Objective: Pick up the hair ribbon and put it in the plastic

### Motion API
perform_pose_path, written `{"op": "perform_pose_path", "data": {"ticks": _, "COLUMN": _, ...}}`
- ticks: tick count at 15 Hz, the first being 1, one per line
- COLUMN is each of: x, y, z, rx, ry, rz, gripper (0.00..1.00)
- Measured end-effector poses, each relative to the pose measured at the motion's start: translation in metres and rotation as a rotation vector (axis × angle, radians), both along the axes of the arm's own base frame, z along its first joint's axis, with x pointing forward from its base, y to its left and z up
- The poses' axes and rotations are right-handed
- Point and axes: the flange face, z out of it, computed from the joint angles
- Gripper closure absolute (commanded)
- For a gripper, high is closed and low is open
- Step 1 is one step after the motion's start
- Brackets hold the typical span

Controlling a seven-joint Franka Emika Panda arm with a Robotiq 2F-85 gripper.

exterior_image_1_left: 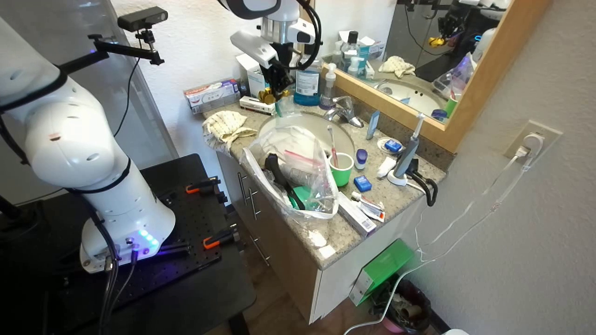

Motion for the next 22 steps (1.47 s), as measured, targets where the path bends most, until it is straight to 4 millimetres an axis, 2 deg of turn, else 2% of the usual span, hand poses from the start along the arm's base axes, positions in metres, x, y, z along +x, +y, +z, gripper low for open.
{"op": "perform_pose_path", "data": {"ticks": 5, "x": -0.018, "y": -0.03, "z": 0.005, "rx": 0.037, "ry": 0.015, "rz": -0.077, "gripper": 0.99}}
{"op": "perform_pose_path", "data": {"ticks": 12, "x": -0.055, "y": -0.059, "z": 0.038, "rx": 0.071, "ry": -0.011, "rz": -0.131, "gripper": 0.99}}
{"op": "perform_pose_path", "data": {"ticks": 15, "x": -0.068, "y": -0.073, "z": 0.043, "rx": 0.085, "ry": -0.009, "rz": -0.163, "gripper": 0.99}}
{"op": "perform_pose_path", "data": {"ticks": 22, "x": -0.084, "y": -0.136, "z": 0.039, "rx": 0.107, "ry": 0.006, "rz": -0.322, "gripper": 0.99}}
